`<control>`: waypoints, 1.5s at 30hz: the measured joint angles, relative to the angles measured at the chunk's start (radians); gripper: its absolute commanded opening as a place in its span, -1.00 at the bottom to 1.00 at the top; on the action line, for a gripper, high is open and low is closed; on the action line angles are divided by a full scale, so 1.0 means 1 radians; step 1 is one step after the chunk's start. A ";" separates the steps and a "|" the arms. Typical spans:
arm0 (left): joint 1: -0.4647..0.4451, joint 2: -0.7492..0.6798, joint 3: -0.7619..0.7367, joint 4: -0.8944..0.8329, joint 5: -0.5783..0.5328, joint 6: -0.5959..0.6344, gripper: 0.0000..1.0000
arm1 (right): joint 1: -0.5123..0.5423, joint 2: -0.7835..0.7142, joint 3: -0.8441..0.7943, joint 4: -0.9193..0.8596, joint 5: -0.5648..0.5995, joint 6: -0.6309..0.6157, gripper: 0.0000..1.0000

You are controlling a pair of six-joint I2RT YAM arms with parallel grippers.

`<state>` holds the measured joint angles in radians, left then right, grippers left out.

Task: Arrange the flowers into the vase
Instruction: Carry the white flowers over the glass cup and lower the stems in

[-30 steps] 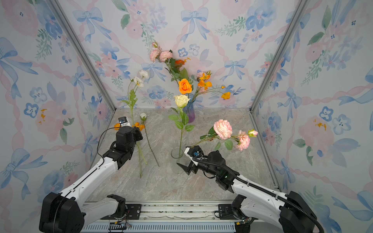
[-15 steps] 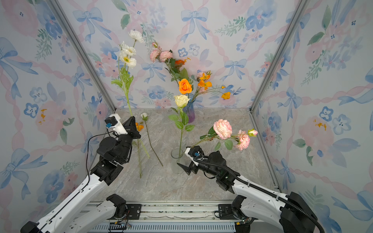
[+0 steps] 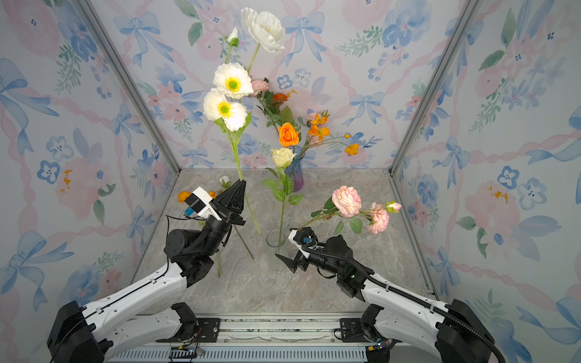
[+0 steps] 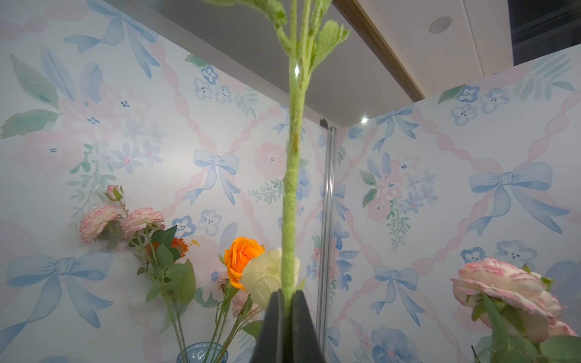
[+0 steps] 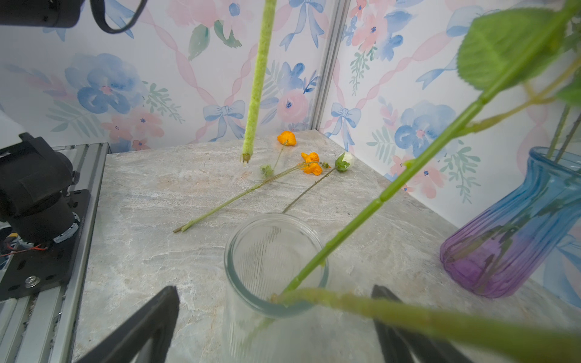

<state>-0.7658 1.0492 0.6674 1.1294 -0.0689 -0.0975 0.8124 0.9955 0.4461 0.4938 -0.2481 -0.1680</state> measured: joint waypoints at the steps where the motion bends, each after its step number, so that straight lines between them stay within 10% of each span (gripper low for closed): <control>1: -0.012 0.012 -0.011 0.031 0.006 0.009 -1.00 | 0.000 0.002 0.000 0.002 -0.002 0.002 0.94; 45: -0.230 0.425 -0.337 0.480 -0.136 0.086 -0.93 | 0.000 0.007 0.000 0.018 -0.010 0.007 0.94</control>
<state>-0.9958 1.4746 0.3302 1.6089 -0.2050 -0.0116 0.8124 1.0027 0.4461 0.5121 -0.2584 -0.1612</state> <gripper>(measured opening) 0.048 0.969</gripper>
